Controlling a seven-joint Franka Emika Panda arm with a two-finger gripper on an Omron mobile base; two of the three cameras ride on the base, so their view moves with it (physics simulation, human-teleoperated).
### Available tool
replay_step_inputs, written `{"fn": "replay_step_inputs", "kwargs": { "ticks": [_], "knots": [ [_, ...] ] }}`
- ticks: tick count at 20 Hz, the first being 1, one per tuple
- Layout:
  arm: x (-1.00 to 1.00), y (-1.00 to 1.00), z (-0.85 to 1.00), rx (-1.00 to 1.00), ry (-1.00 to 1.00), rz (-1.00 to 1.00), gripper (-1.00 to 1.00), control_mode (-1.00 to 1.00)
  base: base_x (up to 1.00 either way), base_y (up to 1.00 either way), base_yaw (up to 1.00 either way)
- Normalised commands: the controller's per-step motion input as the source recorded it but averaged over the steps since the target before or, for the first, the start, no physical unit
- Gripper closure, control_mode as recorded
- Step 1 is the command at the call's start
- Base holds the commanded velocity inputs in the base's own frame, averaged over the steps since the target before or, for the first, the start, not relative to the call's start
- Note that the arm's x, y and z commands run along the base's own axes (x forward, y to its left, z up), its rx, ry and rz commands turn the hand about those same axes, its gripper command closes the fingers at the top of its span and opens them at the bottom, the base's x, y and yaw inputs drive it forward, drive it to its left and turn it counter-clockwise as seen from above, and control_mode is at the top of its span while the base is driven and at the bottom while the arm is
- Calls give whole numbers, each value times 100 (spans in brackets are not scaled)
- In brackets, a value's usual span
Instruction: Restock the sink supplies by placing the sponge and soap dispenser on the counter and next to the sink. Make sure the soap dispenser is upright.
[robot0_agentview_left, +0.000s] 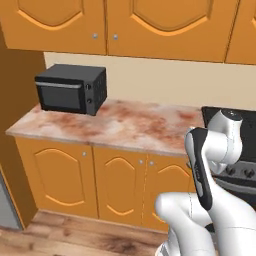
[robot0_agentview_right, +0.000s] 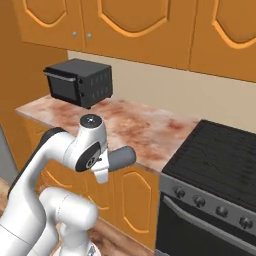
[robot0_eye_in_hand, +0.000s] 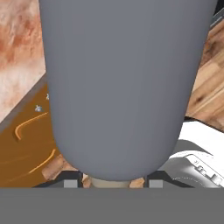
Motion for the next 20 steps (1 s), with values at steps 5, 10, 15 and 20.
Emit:
{"fn": "replay_step_inputs", "kwargs": {
  "ticks": [5,10,15,20],
  "knots": [
    [0,0,0,0,0,0,100,100,0,-100,-25],
    [0,0,0,0,0,0,100,100,0,-100,-24],
    [0,0,0,0,0,0,100,100,0,-100,-23],
    [0,0,0,0,0,0,100,100,0,-94,-24]
  ]
}}
